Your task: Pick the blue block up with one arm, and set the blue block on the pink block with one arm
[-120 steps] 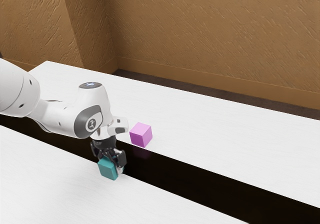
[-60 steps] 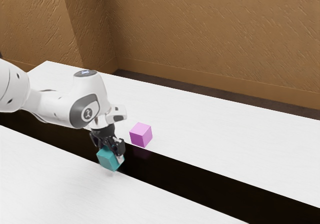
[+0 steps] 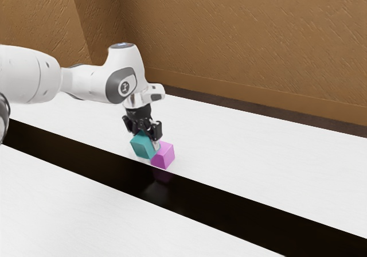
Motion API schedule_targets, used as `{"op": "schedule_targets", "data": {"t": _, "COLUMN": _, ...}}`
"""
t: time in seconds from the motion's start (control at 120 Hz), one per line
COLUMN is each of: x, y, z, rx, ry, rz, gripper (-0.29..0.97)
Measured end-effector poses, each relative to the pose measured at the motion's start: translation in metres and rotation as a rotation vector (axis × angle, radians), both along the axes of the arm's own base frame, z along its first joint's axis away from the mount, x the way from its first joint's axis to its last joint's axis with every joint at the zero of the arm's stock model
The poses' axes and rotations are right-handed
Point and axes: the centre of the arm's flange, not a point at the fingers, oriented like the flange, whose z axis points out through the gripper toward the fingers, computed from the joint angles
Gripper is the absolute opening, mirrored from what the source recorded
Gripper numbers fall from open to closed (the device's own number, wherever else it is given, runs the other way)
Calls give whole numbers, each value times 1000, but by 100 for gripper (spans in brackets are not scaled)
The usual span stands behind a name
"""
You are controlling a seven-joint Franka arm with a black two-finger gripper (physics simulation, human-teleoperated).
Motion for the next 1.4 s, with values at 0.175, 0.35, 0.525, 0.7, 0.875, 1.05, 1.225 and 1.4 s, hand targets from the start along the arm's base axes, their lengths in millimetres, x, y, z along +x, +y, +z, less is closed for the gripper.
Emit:
{"op": "schedule_targets", "data": {"t": 0.175, "x": 31, "y": -1, "z": -4, "rx": 20, "ry": 59, "rz": -18, "gripper": 39}}
{"op": "schedule_targets", "data": {"t": 0.35, "x": 46, "y": -8, "z": -10, "rx": 36, "ry": 115, "rz": -34, "gripper": 39}}
{"op": "schedule_targets", "data": {"t": 0.525, "x": 55, "y": -23, "z": -2, "rx": 44, "ry": 137, "rz": -45, "gripper": 39}}
{"op": "schedule_targets", "data": {"t": 0.7, "x": 58, "y": -36, "z": -4, "rx": 51, "ry": 161, "rz": -49, "gripper": 39}}
{"op": "schedule_targets", "data": {"t": 0.875, "x": 68, "y": -32, "z": -2, "rx": 70, "ry": 154, "rz": -39, "gripper": 39}}
{"op": "schedule_targets", "data": {"t": 1.05, "x": 76, "y": -29, "z": -6, "rx": 80, "ry": 156, "rz": -31, "gripper": 39}}
{"op": "schedule_targets", "data": {"t": 1.225, "x": 77, "y": -29, "z": -9, "rx": 83, "ry": 165, "rz": -26, "gripper": 39}}
{"op": "schedule_targets", "data": {"t": 1.4, "x": 77, "y": -29, "z": -13, "rx": 85, "ry": 172, "rz": -23, "gripper": 39}}
